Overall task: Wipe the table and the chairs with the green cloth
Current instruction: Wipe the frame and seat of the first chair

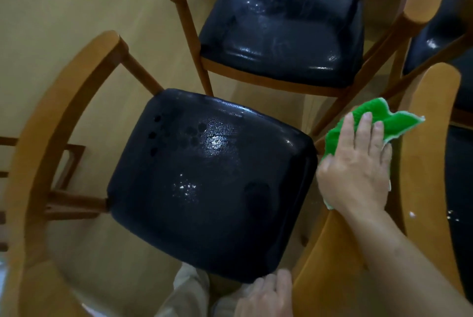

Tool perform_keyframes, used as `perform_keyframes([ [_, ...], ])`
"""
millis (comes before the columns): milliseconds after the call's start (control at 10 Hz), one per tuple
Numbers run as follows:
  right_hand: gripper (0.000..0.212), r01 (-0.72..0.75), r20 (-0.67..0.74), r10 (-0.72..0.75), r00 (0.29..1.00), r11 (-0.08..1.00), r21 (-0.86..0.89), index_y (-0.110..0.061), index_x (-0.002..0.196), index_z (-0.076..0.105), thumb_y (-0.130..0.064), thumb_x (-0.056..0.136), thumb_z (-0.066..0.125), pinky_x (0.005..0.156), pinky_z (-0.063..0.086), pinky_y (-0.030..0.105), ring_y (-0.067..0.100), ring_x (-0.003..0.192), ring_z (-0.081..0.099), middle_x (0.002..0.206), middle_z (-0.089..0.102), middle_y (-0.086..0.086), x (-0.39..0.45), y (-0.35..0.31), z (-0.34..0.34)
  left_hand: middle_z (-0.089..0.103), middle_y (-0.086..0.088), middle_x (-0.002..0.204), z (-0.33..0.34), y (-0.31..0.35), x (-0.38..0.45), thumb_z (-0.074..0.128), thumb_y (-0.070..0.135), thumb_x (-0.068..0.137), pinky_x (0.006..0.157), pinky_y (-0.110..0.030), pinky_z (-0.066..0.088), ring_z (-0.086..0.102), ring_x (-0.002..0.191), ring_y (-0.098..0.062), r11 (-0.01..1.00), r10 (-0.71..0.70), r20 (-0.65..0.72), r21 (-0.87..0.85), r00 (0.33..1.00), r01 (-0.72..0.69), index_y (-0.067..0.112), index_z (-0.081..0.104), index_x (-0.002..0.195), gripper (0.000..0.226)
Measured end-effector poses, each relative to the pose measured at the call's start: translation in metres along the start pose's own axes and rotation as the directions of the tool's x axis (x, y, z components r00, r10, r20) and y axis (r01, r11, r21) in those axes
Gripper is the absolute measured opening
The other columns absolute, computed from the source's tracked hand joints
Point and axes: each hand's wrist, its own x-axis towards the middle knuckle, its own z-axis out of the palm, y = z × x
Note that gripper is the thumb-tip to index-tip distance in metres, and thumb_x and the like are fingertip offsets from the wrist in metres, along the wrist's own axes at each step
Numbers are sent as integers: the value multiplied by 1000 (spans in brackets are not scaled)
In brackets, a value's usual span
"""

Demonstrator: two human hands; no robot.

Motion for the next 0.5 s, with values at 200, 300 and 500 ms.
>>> perform_keyframes([
  [200,78,-46,28,46,999,999,17,0,149,27,-29,79,48,108,26,63,47,140,25,152,26,29,-121,-14,14,45,13,50,1,-14,-5,50,51,57,35,-14,36,48,42,0,997,10,-58,-80,998,-15,32,57,75,27],
  [300,80,-5,101,3,995,1000,15,-2,148,29,-31,77,52,107,26,64,46,140,24,153,26,27,-140,-17,15,49,11,60,3,2,-13,45,55,49,40,-22,40,53,54,-8,979,-34,41,-198,999,42,31,67,95,56],
  [500,80,-7,59,7,998,1000,0,-15,154,12,-26,82,44,118,11,55,35,148,5,161,9,17,-46,-5,-1,38,18,90,6,-7,-8,51,63,53,72,-26,42,47,90,-8,982,-6,158,-185,987,35,39,26,109,67],
])
